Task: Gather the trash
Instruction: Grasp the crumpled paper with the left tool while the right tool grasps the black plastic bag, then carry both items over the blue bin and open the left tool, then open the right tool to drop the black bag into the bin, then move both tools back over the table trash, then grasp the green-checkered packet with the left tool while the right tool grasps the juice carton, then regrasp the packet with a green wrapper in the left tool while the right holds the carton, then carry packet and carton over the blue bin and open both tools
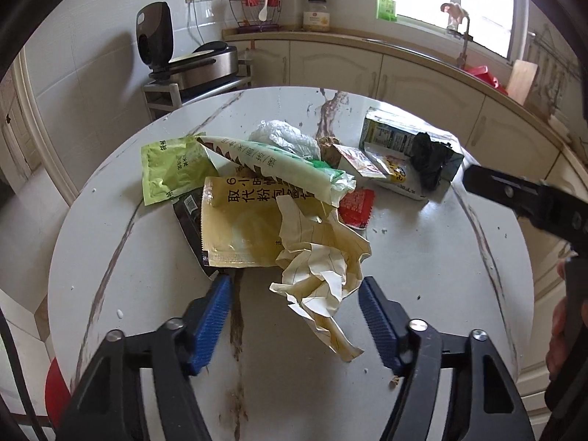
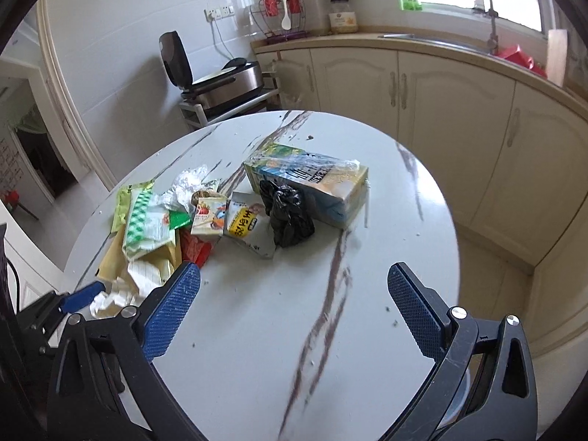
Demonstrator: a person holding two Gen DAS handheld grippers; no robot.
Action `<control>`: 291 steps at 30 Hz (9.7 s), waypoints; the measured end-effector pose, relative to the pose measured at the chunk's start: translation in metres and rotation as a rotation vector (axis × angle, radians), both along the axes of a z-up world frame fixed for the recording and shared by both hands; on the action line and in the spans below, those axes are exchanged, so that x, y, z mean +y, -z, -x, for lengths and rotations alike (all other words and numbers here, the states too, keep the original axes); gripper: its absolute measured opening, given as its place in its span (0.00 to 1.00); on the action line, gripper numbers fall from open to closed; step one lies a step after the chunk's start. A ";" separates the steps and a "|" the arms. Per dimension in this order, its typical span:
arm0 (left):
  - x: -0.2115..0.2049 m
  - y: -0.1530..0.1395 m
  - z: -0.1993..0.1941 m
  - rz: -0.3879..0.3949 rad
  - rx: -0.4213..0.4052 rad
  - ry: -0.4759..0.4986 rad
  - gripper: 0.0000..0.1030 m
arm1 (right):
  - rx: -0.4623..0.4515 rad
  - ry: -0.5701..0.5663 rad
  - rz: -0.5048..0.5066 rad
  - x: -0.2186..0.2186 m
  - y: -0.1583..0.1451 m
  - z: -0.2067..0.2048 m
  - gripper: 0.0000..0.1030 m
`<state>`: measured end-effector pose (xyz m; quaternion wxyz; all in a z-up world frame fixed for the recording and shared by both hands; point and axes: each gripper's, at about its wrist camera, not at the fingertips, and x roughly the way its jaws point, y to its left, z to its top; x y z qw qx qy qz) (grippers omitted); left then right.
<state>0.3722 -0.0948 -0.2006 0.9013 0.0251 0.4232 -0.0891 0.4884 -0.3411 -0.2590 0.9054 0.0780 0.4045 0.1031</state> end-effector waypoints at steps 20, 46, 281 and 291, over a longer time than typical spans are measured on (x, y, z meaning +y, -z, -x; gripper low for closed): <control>0.067 -0.073 0.005 0.125 -0.075 0.070 0.16 | -0.082 -0.036 -0.092 -0.007 -0.021 0.020 0.27; -0.227 0.019 0.027 -0.005 0.206 0.631 0.17 | 0.078 0.474 -0.223 -0.273 0.087 0.193 0.28; -0.307 0.082 -0.057 -0.068 0.221 0.558 0.62 | 0.143 0.471 -0.222 -0.290 0.175 0.177 0.46; -0.268 0.020 -0.025 -0.035 0.058 0.577 0.72 | 0.101 0.482 -0.176 -0.271 0.134 0.185 0.66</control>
